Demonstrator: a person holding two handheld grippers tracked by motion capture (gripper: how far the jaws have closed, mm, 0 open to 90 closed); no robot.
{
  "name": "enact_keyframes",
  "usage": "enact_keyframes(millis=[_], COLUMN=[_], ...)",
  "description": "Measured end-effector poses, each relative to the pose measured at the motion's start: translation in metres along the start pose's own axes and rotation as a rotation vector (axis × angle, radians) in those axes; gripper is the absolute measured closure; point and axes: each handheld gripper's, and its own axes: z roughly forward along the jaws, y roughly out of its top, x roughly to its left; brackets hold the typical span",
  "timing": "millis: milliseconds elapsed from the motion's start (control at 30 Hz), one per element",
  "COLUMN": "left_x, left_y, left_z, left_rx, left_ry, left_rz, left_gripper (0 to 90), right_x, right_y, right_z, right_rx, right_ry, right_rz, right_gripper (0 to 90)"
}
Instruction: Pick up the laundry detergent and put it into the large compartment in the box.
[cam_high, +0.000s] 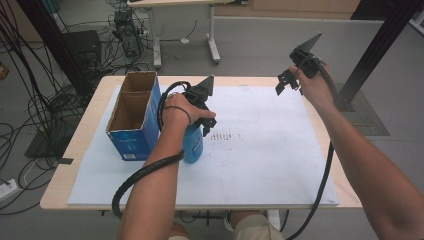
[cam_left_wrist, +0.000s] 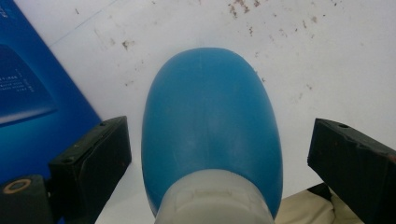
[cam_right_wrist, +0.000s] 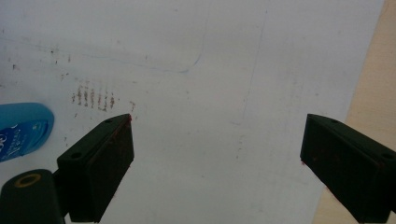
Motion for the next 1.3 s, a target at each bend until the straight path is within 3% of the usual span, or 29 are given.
enact_keyframes(millis=[1300], left_x=[-0.0014], left_y=[-0.0022], left_z=[-0.0068], left_rx=[-0.017], left_ry=[0.002], left_rz=[0.002], left_gripper=[6.7], right_x=[0.0052], right_y=[-0.0001], right_z=[0.0001], right_rx=[0.003], right_ry=[-0.019], right_rz=[-0.012], right_gripper=[9.6])
